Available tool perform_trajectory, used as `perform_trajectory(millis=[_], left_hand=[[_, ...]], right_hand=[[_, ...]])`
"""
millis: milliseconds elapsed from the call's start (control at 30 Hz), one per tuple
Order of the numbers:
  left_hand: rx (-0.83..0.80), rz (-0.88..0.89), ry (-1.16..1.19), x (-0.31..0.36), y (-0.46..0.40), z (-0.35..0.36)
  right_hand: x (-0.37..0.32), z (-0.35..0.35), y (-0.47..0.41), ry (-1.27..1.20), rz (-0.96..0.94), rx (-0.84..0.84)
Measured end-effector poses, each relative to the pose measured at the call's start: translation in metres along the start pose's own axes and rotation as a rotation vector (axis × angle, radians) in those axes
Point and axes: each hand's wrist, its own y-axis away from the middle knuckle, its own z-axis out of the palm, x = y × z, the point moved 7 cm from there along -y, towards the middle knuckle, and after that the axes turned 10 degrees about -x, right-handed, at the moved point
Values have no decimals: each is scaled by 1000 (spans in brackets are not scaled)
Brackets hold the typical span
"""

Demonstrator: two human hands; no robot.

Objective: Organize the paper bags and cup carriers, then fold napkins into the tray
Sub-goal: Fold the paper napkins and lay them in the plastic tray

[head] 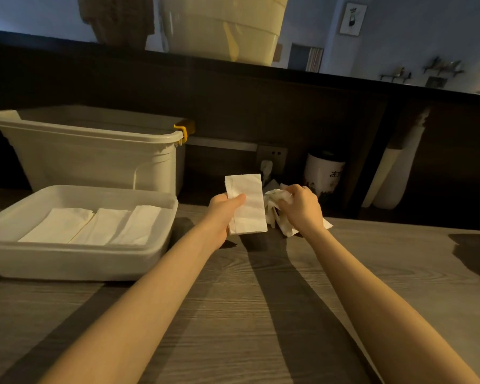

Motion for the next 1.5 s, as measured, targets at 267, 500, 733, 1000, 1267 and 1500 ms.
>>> perform_trajectory(millis=[267,500,733,1000,1267,1500], left_hand=[[33,34,-37,2,13,-8],[97,98,-25,9,35,-17],[129,63,55,6,50,-26],[-81,-108,381,-16,59,-5],[-101,-145,258,-23,60,3],[19,-153,218,-20,56,-13]], right_hand=[[-10,-41,27,-287,-86,157],[-16,-63,58,-729,-89,77],[-17,-49,84,-1001,9,-86],[-28,-29,98,-1262,18,-267],[-33,-22,106,-1257,31,-324],[-34,-34,108,-1439,41,-304]])
